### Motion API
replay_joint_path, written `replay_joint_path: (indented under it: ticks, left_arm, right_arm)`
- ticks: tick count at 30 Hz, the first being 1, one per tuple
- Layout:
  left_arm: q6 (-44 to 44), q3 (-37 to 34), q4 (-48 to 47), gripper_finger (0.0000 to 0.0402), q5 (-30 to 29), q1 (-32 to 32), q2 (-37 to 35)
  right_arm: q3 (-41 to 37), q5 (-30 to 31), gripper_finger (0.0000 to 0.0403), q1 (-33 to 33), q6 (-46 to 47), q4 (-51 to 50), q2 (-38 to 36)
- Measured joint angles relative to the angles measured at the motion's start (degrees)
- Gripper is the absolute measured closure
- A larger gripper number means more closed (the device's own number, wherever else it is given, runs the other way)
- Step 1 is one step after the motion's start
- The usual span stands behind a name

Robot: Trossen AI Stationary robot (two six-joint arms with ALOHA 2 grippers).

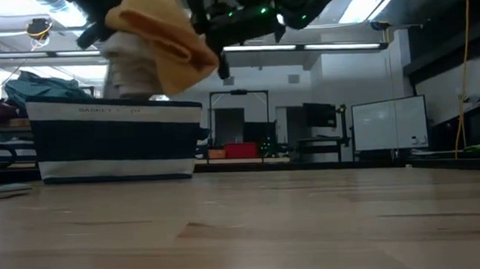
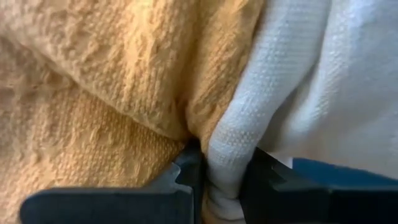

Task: Fold towel
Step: Put the stacked towels into the blue laundry organizer

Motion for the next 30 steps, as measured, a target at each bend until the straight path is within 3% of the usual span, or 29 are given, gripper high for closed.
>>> replay_joint_path:
  ticks: [12,21,30]
  left_arm:
    - [-10.0,-0.9,-17.0,0.0343,-2.7,2.1,1.6]
    - [-9.5,-9.9,-10.7,0.0338,-3.3,5.8,1.7]
    - [-4.0,-11.9,-9.7,0.0262,-4.0,10.0,1.9]
  right_arm:
    - [16.8,-3.3,0.0329,-0.5,4.2,-6.1,15.8]
    - [17.4,-1.4,0.0329,-0.9,4.6,-7.3,19.4]
    - [17.8,-1.8,0.032,-1.4,4.0,-6.7,20.4]
